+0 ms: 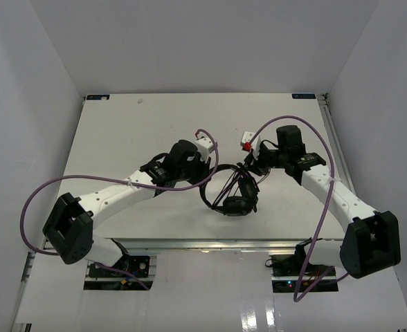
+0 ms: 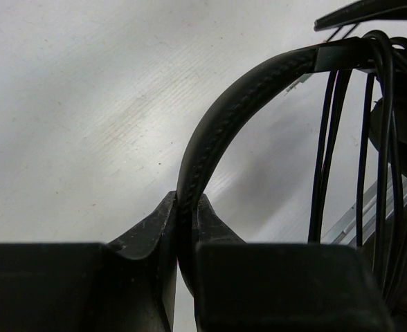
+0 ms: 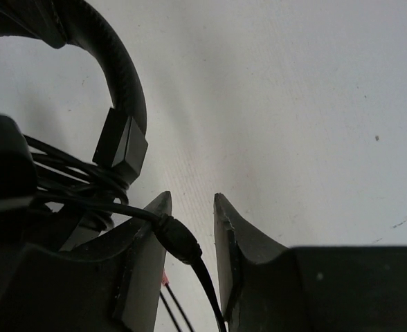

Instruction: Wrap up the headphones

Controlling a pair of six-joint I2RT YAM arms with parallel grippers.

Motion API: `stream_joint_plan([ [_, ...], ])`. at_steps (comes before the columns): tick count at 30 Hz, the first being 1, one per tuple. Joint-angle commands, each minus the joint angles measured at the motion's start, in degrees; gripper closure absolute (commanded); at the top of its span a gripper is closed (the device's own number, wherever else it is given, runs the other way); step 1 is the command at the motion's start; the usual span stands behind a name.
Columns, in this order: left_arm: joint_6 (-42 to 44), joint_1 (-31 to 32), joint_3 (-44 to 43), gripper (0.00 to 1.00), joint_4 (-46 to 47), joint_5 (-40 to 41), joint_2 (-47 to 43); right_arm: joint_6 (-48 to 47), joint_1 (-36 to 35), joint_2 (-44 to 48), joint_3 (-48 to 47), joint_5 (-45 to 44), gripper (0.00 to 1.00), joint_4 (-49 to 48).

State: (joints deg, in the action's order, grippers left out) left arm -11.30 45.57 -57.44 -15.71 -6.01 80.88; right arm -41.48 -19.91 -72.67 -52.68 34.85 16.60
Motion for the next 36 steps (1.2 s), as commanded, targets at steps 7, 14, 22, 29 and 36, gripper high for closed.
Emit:
stream_joint_plan([
  [7,-1.61,-1.86,1.21,1.00,-2.48,2.85,-3.80,3.04,5.41,4.12,2.05,5.08,0.37,-5.44],
  [14,-3.34,-3.74,0.17,1.00,-3.67,4.96,-3.65,2.27,7.49,5.10,4.53,4.02,0.12,-5.54],
  [22,-5.22,-7.24,0.75,1.00,-3.26,4.57,-3.89,2.19,11.11,6.21,7.85,7.32,0.10,-5.62],
  [29,-9.03,-14.48,-0.30,1.00,-6.24,10.98,-0.52,5.06,13.22,12.11,11.55,12.22,0.10,-5.44],
  [36,-17.26,-29.09,-2.16,1.00,-5.42,17.74,4.85,7.36,14.23,21.27,19.30,13.39,0.10,-6.51],
])
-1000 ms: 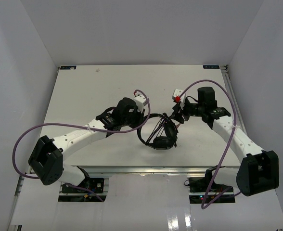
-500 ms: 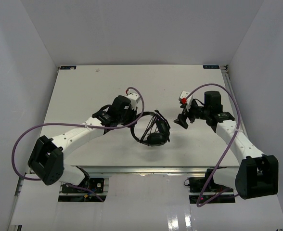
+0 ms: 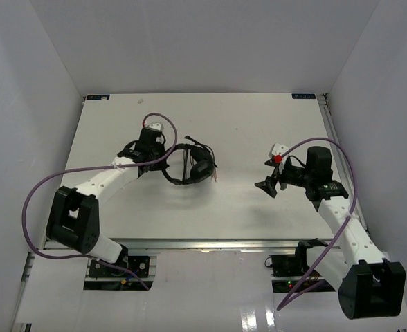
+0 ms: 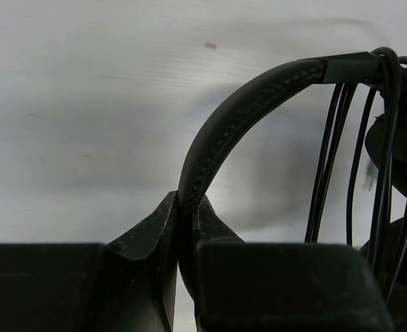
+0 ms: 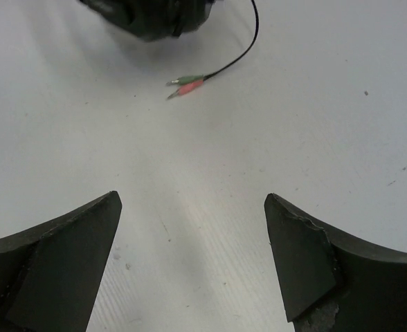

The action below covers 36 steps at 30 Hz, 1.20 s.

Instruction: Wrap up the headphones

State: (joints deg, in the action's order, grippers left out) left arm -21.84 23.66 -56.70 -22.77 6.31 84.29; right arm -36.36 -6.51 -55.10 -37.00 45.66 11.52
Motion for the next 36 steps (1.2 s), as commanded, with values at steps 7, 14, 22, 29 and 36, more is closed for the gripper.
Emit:
stream_joint_plan([
  [7,-7.76,-18.75,-4.14,1.00,5.89,8.19,6.43,5.80,4.91,8.49,8.12,6.11,0.10,-4.98],
  [14,-7.22,-26.60,-9.15,0.78,5.01,9.80,13.89,7.69,9.25,10.26,9.82,9.00,0.10,-7.10],
  [22,-4.37,-28.78,-9.87,0.18,4.94,2.19,14.98,8.23,11.26,10.50,10.20,10.15,0.10,-7.44],
  [29,-2.91,-29.02,-1.75,0.02,9.14,-9.45,0.36,10.09,13.53,9.60,9.61,9.41,0.10,-7.00],
  [36,-3.96,-28.45,13.98,0.02,20.22,-38.00,-25.26,20.75,14.29,8.79,6.16,-7.07,0.10,-6.51],
])
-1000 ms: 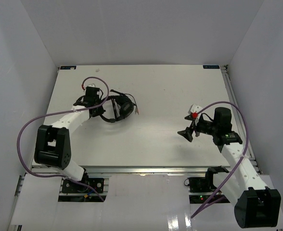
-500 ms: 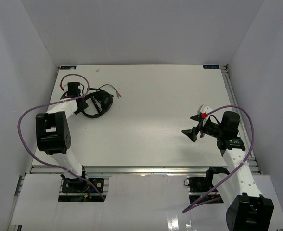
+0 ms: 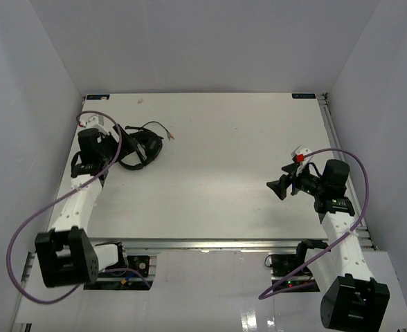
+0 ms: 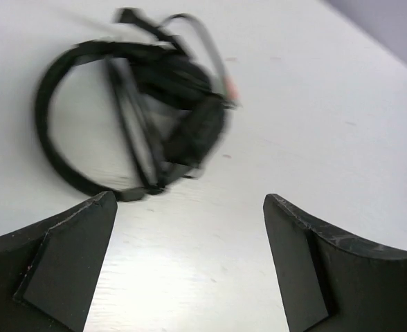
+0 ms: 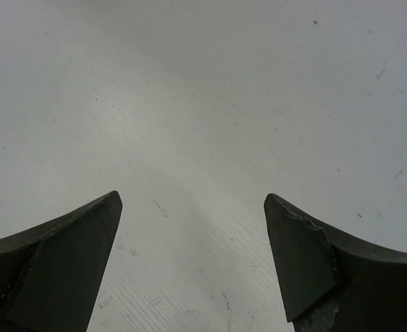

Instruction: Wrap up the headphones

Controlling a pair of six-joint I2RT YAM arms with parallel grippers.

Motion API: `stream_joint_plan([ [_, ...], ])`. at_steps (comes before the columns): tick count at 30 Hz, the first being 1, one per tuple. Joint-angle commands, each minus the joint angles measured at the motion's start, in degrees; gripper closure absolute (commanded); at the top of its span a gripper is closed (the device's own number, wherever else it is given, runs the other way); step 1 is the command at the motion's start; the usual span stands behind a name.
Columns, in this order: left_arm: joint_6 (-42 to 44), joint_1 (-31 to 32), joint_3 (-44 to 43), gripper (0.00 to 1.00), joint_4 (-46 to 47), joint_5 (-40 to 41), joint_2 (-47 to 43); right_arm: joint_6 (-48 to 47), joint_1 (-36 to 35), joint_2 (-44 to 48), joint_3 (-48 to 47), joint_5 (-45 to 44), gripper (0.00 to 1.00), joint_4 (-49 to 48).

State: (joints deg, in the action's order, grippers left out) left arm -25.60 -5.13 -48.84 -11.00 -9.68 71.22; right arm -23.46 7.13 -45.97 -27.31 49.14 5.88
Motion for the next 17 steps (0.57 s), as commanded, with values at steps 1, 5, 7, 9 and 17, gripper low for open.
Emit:
stream_joint_plan([
  [1,-0.16,0.73,7.89,0.02,10.11,-26.94,-13.80,9.20,0.70,-0.23,-3.94,-12.71,0.10,-0.87],
  [5,3.02,4.25,14.13,0.02,16.62,-39.24,-19.94,15.76,0.87,1.69,-4.15,-21.54,0.10,-0.70],
  [7,5.11,8.77,16.75,0.02,16.71,-38.88,-22.14,17.33,0.87,2.57,-3.75,-26.62,0.10,-0.62],
  [9,7.00,11.19,17.26,0.02,15.24,-38.34,-24.56,18.14,0.87,4.03,-2.49,-29.76,0.10,-0.77],
  [17,8.19,12.86,17.41,0.02,12.99,-36.22,-27.07,20.86,1.43,5.83,-1.66,-36.95,0.10,-2.78],
])
